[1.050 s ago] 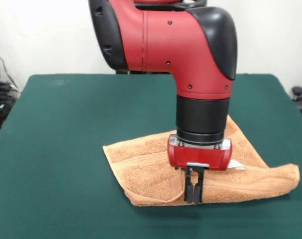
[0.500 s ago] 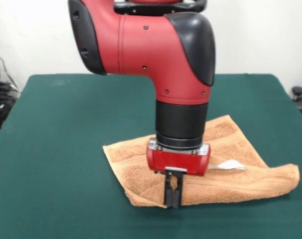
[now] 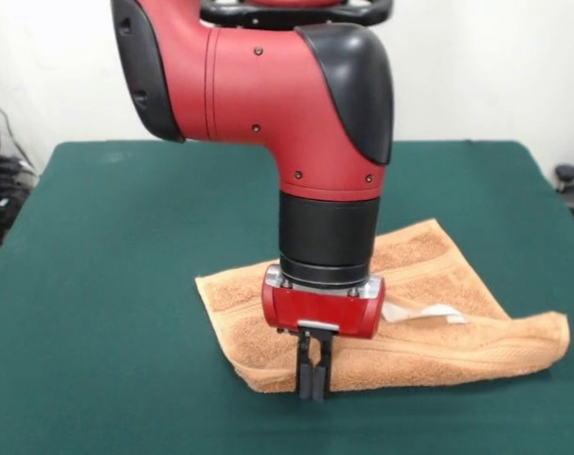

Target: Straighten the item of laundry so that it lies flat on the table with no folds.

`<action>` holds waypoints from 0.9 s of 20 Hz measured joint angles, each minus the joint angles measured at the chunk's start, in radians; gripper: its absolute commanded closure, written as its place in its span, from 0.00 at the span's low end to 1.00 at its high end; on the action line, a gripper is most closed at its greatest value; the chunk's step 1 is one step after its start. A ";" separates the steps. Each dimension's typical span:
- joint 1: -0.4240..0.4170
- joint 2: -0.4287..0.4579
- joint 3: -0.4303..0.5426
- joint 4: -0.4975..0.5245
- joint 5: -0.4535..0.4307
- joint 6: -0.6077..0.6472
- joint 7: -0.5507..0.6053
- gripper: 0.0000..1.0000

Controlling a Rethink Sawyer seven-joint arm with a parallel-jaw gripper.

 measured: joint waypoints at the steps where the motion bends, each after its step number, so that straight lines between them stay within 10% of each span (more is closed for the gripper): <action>1: 0.000 0.000 0.000 -0.002 0.000 0.000 0.000 1.00; 18: -0.003 -0.016 0.000 -0.007 -0.004 0.042 0.000 1.00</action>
